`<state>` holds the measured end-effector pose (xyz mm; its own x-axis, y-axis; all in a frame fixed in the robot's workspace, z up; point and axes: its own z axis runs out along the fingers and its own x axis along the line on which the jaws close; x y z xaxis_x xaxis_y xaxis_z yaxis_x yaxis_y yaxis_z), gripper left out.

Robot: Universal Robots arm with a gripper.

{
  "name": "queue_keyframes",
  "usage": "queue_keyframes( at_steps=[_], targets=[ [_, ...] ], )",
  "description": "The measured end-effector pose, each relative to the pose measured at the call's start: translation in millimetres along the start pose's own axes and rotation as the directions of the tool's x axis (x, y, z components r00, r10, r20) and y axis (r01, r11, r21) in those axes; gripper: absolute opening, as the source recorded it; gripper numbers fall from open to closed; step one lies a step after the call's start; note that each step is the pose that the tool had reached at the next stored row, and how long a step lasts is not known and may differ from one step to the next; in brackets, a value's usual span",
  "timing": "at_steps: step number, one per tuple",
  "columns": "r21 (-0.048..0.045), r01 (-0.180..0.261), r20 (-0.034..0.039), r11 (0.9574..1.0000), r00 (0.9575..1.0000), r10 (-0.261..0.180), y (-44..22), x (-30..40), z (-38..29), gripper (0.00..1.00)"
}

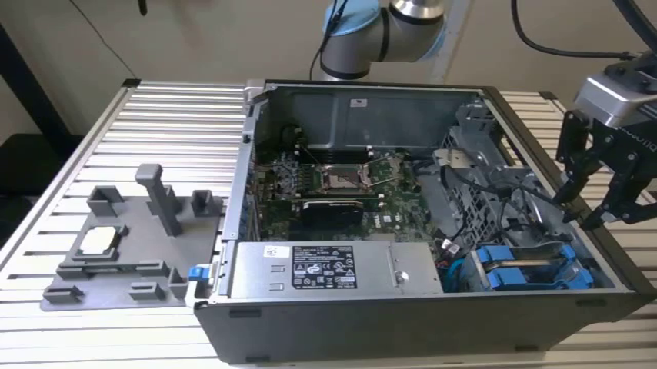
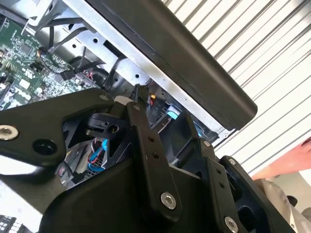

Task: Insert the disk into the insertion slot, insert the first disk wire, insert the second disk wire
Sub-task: 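Insert the first disk wire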

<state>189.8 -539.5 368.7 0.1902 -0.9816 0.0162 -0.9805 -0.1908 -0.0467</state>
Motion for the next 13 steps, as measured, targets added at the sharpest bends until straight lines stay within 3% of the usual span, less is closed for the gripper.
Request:
queue_keyframes(
  at_steps=[4, 7, 13],
  targets=[
    [-0.0001, 0.000, -0.0001, 1.0000, 1.0000, 0.000, -0.1, 0.0, 0.0, 0.38],
    [-0.0002, 0.000, 0.0000, 1.0000, 1.0000, 0.000, -0.1, 0.0, 0.0, 0.20],
    [-0.0003, 0.000, 0.0000, 1.0000, 1.0000, 0.000, -0.1, 0.0, 0.0, 0.19]
  ],
)
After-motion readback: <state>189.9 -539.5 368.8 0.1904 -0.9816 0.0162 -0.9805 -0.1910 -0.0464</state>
